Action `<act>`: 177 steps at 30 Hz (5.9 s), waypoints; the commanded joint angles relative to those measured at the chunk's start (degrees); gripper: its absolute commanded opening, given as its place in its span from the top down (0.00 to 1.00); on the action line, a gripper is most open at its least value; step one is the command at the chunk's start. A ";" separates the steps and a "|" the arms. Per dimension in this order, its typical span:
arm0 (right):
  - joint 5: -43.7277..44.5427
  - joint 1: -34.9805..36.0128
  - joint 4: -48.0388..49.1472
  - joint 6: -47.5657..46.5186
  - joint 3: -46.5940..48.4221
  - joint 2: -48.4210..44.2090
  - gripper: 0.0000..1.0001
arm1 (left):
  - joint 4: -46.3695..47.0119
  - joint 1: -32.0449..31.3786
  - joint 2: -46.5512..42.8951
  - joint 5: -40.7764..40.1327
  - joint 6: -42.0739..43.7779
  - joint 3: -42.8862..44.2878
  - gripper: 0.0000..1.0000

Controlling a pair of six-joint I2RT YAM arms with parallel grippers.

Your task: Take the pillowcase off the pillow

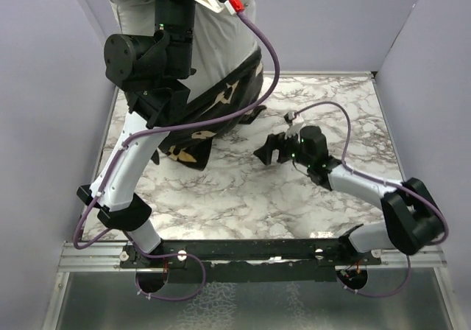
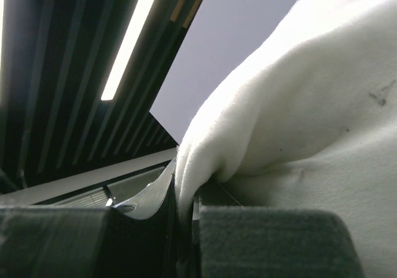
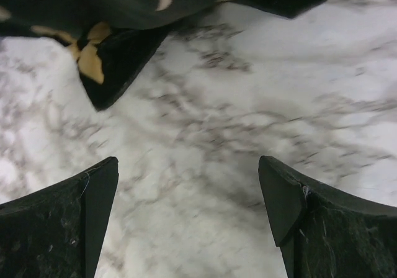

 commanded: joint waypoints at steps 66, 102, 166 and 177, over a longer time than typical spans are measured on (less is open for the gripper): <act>-40.14 -16.46 21.03 1.16 24.45 41.20 0.99 | 1.35 -0.09 -1.60 16.91 8.01 13.71 1.00; 12.39 -49.36 -19.60 30.45 6.58 18.75 0.99 | 9.69 53.28 3.29 21.57 -11.15 10.82 1.00; 14.07 -34.25 -15.98 12.39 14.42 0.84 0.24 | -52.02 29.15 -34.57 -1.83 -73.30 -65.59 1.00; 16.82 -34.16 -14.86 12.71 12.89 -1.18 0.24 | -59.26 29.65 -34.22 11.02 -73.17 -68.01 0.89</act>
